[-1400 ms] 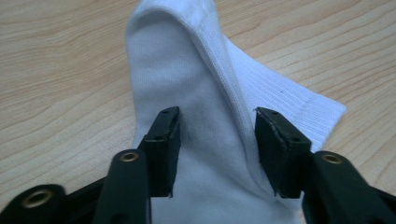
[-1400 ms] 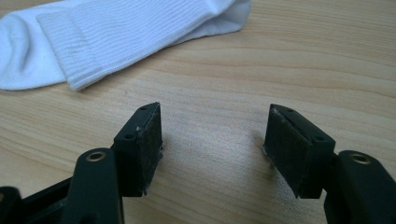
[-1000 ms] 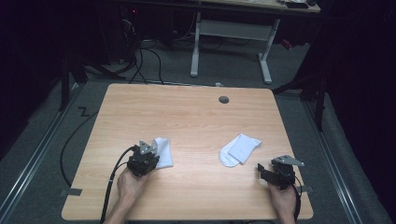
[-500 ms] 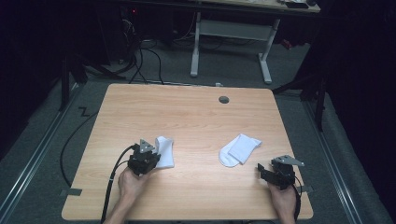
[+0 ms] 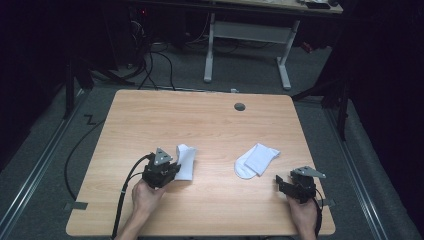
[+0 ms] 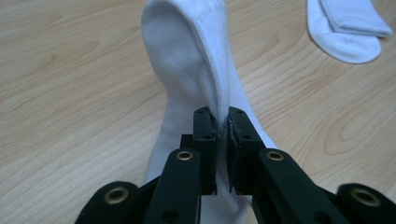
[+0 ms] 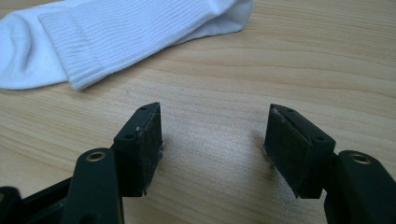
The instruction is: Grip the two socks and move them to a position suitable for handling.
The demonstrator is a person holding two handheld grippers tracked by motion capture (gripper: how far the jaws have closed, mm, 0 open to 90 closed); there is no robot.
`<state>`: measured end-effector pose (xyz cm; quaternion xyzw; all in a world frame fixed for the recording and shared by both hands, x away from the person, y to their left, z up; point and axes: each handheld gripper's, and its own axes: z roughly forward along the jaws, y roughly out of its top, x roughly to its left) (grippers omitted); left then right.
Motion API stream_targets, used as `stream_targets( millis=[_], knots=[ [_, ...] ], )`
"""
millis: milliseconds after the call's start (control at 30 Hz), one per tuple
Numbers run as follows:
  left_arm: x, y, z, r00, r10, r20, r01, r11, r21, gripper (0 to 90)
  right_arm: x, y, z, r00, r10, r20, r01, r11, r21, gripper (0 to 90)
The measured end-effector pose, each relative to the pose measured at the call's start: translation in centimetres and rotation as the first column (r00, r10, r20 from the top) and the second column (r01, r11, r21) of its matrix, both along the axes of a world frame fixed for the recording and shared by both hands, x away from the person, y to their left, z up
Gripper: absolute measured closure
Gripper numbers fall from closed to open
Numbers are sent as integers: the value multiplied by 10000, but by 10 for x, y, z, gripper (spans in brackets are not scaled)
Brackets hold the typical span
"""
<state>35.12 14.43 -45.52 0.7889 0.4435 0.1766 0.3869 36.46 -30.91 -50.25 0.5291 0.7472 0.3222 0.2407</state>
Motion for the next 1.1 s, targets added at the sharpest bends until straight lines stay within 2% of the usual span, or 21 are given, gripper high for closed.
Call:
stream_targets(
  millis=[133, 533, 700, 833, 900, 1100],
  knots=[
    [-2, -9, 6, 9998, -188, 75, 187, 9998, 46, 836, 0, 0, 0, 10000, 15, -1, -15, 10000, 3, 368],
    [-1, -43, 15, 9952, -939, 267, 951, 9944, -469, 836, 0, 1, 0, 9999, 115, 6, -115, 9999, -2, 368],
    [1, -53, 14, 9938, -1080, 276, 1092, 9928, -494, 836, 0, 1, 0, 9999, 115, 6, -115, 9999, -1, 368],
    [4, -59, 13, 9929, -1167, 216, 1179, 9905, -706, 836, 0, 1, 0, 9999, 115, 6, -115, 9999, -1, 368],
    [6, -62, 9, 9929, -1186, 118, 1192, 9882, -960, 836, 0, 1, 0, 9999, 104, -1, -104, 9999, 8, 368],
    [10, -67, 0, 9934, -1143, -101, 1127, 9882, -1040, 835, 0, 1, 0, 9999, 116, 5, -116, 9999, 1, 368]
  ],
)
